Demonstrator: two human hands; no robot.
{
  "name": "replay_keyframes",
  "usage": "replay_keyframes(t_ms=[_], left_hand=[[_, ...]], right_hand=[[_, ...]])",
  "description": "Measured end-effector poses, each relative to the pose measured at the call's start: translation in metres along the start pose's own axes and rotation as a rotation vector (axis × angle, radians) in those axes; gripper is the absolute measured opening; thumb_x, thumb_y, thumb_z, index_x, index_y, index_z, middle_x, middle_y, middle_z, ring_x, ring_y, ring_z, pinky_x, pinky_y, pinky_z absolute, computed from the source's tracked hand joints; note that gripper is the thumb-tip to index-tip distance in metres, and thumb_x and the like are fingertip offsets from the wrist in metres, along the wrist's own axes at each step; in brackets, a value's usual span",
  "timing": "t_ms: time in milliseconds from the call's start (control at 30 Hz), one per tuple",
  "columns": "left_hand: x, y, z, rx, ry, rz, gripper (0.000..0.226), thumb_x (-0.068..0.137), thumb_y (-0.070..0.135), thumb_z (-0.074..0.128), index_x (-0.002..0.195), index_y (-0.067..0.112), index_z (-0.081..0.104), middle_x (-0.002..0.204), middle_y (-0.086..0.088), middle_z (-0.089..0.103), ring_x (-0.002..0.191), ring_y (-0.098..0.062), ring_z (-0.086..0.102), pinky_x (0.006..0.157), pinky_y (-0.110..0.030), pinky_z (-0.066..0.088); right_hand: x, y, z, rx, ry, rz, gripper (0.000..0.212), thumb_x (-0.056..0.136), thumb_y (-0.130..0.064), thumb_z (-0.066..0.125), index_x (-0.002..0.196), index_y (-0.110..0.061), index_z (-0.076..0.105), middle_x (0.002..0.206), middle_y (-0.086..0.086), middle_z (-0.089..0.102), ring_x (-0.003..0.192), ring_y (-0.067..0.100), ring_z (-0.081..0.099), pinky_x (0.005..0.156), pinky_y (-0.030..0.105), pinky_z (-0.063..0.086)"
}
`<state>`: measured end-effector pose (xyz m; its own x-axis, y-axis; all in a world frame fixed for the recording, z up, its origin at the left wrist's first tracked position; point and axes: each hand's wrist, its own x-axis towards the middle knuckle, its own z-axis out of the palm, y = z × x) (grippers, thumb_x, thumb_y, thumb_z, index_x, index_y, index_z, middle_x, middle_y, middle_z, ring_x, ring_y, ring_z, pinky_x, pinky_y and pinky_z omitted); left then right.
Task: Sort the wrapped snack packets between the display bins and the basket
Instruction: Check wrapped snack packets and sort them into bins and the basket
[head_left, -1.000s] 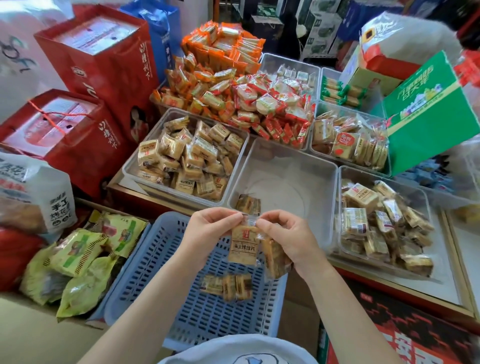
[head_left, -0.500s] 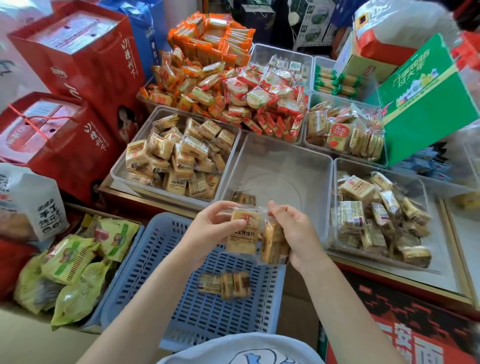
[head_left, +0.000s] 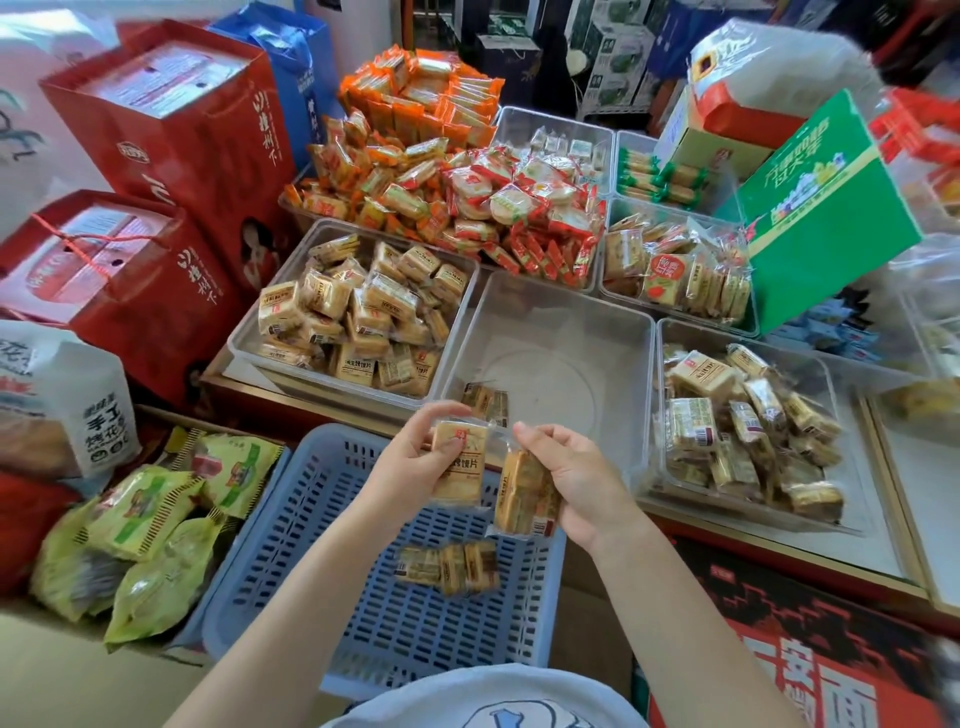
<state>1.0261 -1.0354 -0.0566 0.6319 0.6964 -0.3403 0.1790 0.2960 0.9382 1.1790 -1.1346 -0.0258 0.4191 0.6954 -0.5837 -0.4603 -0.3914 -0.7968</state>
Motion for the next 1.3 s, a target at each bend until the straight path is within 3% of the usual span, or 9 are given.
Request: replay_keyframes(t_ms=[67,167,300,467,733,900,1100,1200,1300], left_hand=[[-0.006,0.001,0.003,0.062,-0.032,0.005,0.031,0.104,0.014,0.057,0.094,0.035,0.077,0.096,0.001,0.073,0.092,-0.019,0.07,0.075,-0.031,0.058],[-0.016,0.006,0.012,0.089,-0.05,-0.006,0.007,0.093,0.036,0.071,0.092,0.035,0.078,0.105,-0.004,0.074,0.1,-0.023,0.071,0.089,-0.042,0.06],[-0.022,-0.003,0.016,0.163,-0.007,0.114,0.04,0.064,0.064,0.084,0.096,0.041,0.077,0.109,0.005,0.071,0.102,-0.013,0.07,0.092,-0.046,0.059],[-0.028,-0.007,0.007,-0.005,0.105,0.105,0.045,0.06,0.056,0.086,0.096,0.03,0.08,0.113,-0.002,0.073,0.103,-0.021,0.072,0.093,-0.053,0.058],[-0.033,-0.004,-0.005,-0.013,0.119,0.149,0.043,0.06,0.055,0.085,0.094,0.029,0.081,0.113,0.003,0.07,0.106,-0.018,0.07,0.097,-0.049,0.057],[-0.029,-0.003,-0.006,0.041,0.097,0.146,0.039,0.062,0.058,0.084,0.091,0.032,0.079,0.111,0.002,0.072,0.105,-0.02,0.07,0.098,-0.05,0.055],[-0.025,0.003,-0.001,-0.005,0.089,0.125,0.01,0.084,0.029,0.082,0.089,0.02,0.083,0.106,0.0,0.074,0.105,-0.019,0.069,0.093,-0.04,0.057],[-0.025,0.002,0.001,-0.116,0.11,0.089,0.011,0.086,0.019,0.078,0.091,0.01,0.083,0.108,-0.008,0.074,0.104,-0.022,0.07,0.078,-0.028,0.058],[-0.026,0.003,0.0,-0.219,0.135,0.064,0.01,0.086,0.016,0.077,0.089,0.008,0.082,0.107,-0.013,0.073,0.099,-0.025,0.072,0.069,-0.026,0.057]], right_hand=[[-0.004,0.003,0.001,-0.017,0.007,-0.046,0.015,0.092,-0.025,0.072,0.091,-0.012,0.064,0.081,0.007,0.068,0.078,0.022,0.065,0.074,0.042,0.058],[-0.012,0.003,0.005,0.015,-0.014,-0.063,0.014,0.091,-0.023,0.073,0.092,-0.012,0.066,0.081,0.007,0.072,0.076,0.021,0.07,0.066,0.038,0.06],[-0.017,0.008,0.01,0.055,-0.024,-0.046,0.019,0.09,-0.023,0.074,0.098,-0.007,0.069,0.089,0.013,0.074,0.078,0.024,0.071,0.067,0.041,0.062],[-0.018,0.007,0.011,0.044,-0.121,-0.039,0.028,0.091,-0.026,0.071,0.106,-0.002,0.07,0.097,0.016,0.075,0.087,0.024,0.072,0.075,0.038,0.06],[-0.017,0.004,0.013,-0.068,-0.122,-0.111,0.003,0.096,-0.01,0.065,0.097,-0.009,0.068,0.091,0.009,0.071,0.085,0.021,0.065,0.074,0.031,0.055],[-0.018,0.004,0.015,-0.182,-0.032,-0.223,0.009,0.093,-0.006,0.07,0.088,-0.013,0.073,0.091,0.013,0.069,0.089,0.025,0.066,0.086,0.043,0.058],[-0.022,0.002,0.011,-0.164,0.054,-0.288,0.004,0.088,-0.006,0.075,0.087,-0.01,0.076,0.093,0.016,0.075,0.092,0.029,0.071,0.084,0.043,0.061],[-0.024,0.004,0.013,-0.096,0.041,-0.269,0.005,0.09,-0.009,0.074,0.095,-0.011,0.074,0.091,0.011,0.076,0.089,0.023,0.071,0.081,0.038,0.06],[-0.022,0.005,0.011,-0.065,-0.01,-0.211,0.01,0.093,-0.018,0.072,0.101,-0.012,0.069,0.097,0.012,0.075,0.094,0.025,0.071,0.089,0.041,0.059]])
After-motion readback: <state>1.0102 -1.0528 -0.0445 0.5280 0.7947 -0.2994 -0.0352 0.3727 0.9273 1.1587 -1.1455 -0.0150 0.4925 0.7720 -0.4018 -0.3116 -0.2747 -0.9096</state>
